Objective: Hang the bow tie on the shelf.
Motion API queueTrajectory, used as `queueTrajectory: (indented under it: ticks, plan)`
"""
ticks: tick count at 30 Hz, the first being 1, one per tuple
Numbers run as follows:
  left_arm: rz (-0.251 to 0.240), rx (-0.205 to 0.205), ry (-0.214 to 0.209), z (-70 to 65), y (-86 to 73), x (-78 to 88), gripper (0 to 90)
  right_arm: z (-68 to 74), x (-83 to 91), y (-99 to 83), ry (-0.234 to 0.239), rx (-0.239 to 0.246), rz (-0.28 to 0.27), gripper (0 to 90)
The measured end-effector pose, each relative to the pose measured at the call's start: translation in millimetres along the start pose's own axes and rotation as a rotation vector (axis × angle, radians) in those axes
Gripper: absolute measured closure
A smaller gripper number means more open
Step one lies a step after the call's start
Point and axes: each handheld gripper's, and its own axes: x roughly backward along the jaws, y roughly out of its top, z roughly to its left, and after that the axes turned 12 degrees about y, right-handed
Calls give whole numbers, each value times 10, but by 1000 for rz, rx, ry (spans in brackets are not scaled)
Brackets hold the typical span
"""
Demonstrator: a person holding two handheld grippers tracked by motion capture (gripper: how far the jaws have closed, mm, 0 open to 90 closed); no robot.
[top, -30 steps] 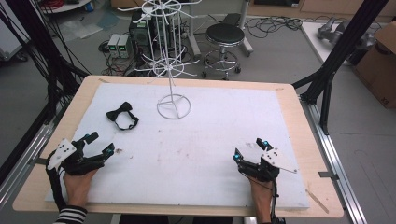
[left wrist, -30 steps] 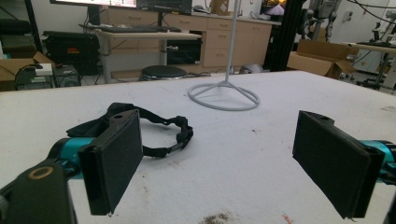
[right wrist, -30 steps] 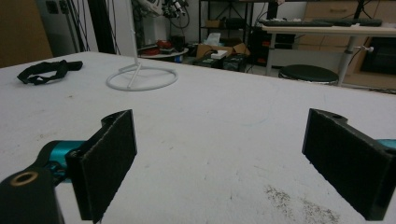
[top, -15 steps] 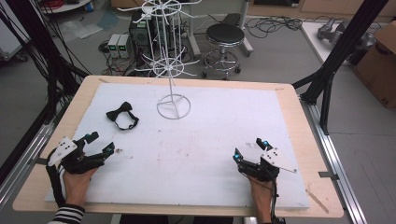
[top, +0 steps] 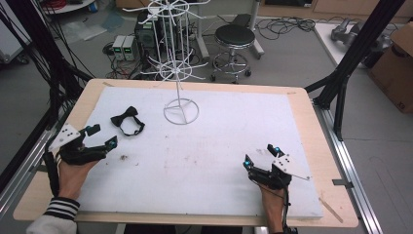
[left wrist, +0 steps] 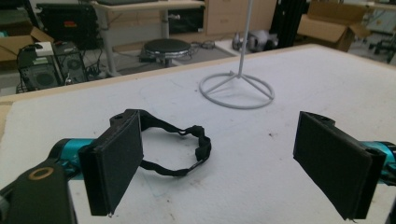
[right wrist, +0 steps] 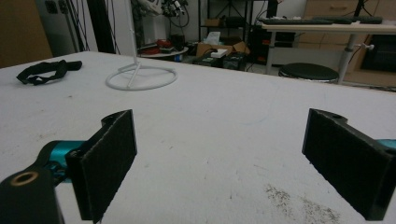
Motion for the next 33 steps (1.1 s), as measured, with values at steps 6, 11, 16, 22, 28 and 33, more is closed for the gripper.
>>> queueTrajectory:
  ticks: [6,11,16,22,28,33]
  plan:
    - [92,-76,-11,84,220,-197,161,-9,4,-1,2,-11,-3,89]
    - [169,-95,-9,185,316,-373,161,-22,15,-3,6,-33,-9,89]
    - [248,-111,2,300,360,-559,163,-22,16,-2,8,-32,-10,89]
    - [333,-99,8,439,417,-779,163,-29,15,-2,6,-31,-13,89]
    - [398,-102,2,536,535,-949,190,-17,13,-2,2,-28,-11,89]
    - [452,-103,20,601,542,-1113,191,-15,12,-3,-3,-28,-11,89]
